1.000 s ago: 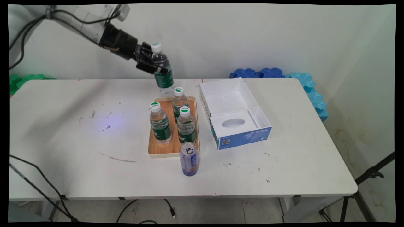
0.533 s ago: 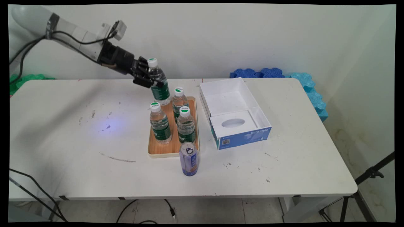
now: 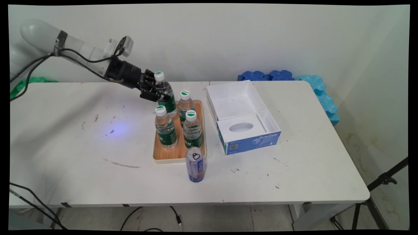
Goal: Place the picked object on the tray
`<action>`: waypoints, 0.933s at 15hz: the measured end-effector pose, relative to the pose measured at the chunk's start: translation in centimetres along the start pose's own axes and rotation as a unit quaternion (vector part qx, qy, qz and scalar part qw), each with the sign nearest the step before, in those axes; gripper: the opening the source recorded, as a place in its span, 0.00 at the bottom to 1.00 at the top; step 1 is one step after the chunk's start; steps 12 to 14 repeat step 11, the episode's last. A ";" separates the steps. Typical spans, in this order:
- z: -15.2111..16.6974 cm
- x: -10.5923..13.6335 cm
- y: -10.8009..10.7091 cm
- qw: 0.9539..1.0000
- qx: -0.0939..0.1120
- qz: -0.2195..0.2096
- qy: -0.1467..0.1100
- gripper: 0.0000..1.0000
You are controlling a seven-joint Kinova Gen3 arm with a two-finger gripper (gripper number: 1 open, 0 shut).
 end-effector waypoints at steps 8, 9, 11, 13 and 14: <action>1.3 -1.2 0.3 1.000 0.006 -0.007 -0.001 0.00; 1.4 -1.3 0.3 1.000 0.007 -0.008 0.000 1.00; 1.6 -1.5 0.3 1.000 0.007 -0.011 0.000 1.00; 1.6 -1.5 0.3 1.000 0.007 -0.011 0.000 1.00; 1.6 -1.5 0.3 1.000 0.007 -0.011 0.000 1.00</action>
